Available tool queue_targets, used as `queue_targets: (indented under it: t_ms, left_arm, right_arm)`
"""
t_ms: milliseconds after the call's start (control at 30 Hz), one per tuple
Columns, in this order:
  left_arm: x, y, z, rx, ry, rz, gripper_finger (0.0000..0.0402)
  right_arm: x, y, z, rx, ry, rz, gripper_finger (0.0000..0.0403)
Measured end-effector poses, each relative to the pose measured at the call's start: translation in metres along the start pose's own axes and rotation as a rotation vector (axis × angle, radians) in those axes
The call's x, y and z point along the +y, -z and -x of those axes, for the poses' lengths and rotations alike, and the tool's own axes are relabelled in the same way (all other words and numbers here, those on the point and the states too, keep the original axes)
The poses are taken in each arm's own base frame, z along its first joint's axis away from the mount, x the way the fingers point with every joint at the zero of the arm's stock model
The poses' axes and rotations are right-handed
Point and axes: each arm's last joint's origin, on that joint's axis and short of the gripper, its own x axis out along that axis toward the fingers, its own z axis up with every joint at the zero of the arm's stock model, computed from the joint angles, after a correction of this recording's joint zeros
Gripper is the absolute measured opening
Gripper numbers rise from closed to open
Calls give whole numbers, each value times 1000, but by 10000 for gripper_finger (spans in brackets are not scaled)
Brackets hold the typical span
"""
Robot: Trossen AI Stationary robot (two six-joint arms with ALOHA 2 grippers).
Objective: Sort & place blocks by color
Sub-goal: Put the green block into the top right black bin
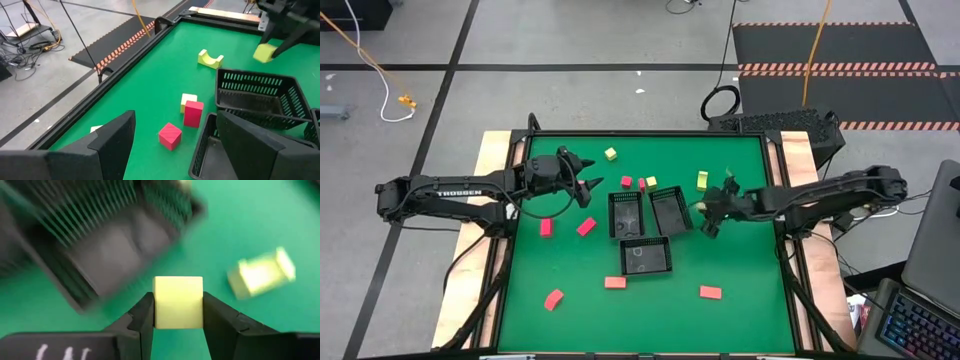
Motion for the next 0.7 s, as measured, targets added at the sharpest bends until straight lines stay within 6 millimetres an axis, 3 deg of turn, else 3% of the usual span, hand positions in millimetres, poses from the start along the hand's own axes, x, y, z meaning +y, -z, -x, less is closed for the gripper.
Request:
queue_targets:
  t_ms: [100, 233, 533, 700]
  left_arm:
    - [0, 0, 0, -1, -6, 1, 278]
    - [0, 0, 0, -1, -7, 1, 278]
    - [0, 0, 0, -3, -7, 26, 278]
    - [0, 0, 0, -1, -8, 46, 278]
  right_arm:
    - [1, -14, 13, -150, -61, -12, 118]
    - [4, -24, 16, -246, -110, 8, 118]
    - [19, -20, -19, -172, -150, 75, 118]
    - [22, -21, -24, -187, -165, 66, 118]
